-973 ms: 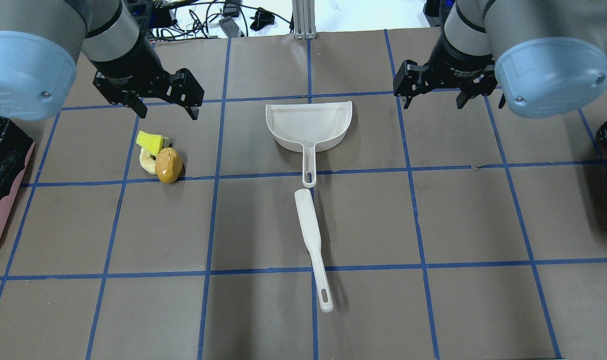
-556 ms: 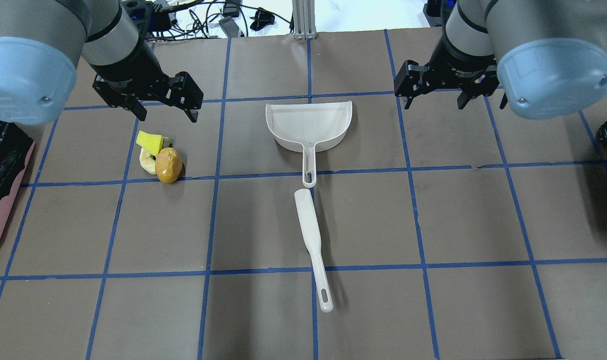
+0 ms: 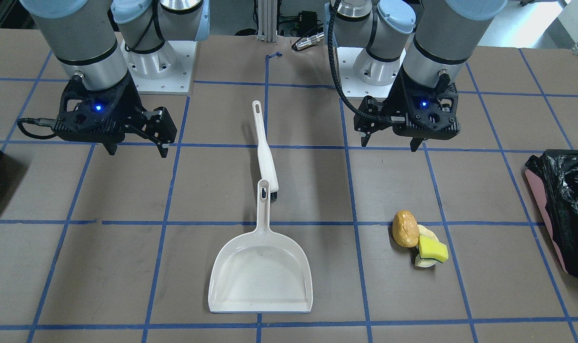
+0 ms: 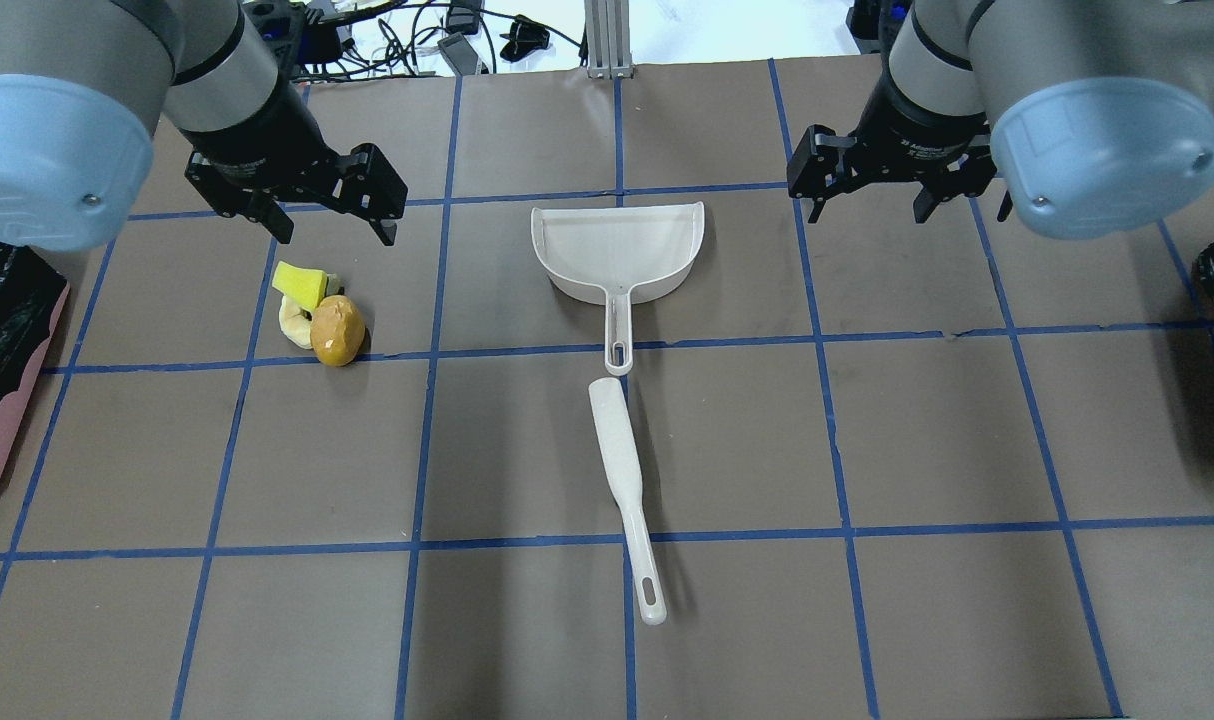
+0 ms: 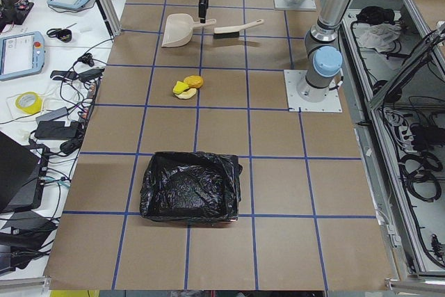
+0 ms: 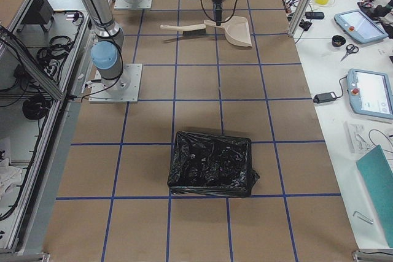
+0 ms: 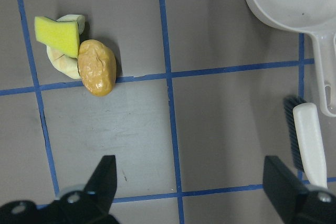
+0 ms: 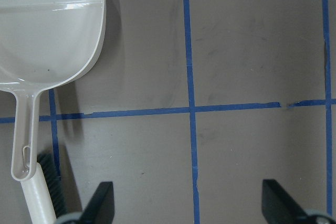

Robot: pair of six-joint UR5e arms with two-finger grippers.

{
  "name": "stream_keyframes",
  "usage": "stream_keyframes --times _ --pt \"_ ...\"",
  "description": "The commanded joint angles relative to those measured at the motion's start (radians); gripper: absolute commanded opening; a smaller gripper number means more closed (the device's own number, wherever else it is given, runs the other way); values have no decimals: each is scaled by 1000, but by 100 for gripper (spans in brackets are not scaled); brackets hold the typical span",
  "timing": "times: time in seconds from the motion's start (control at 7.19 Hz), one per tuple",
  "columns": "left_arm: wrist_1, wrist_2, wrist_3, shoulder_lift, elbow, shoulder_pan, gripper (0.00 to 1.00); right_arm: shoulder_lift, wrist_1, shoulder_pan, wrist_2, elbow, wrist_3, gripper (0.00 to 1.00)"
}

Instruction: Sweep and dump trash in nearest bin

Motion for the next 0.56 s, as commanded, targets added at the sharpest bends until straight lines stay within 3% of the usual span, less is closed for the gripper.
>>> stream_keyframes --times 0.0,0.42 --pt "-2 -5 -2 0 0 -1 100 -2 4 0 -1 0 0 100" --pt "-3 3 -2 0 0 -1 100 -6 1 0 4 26 0 100"
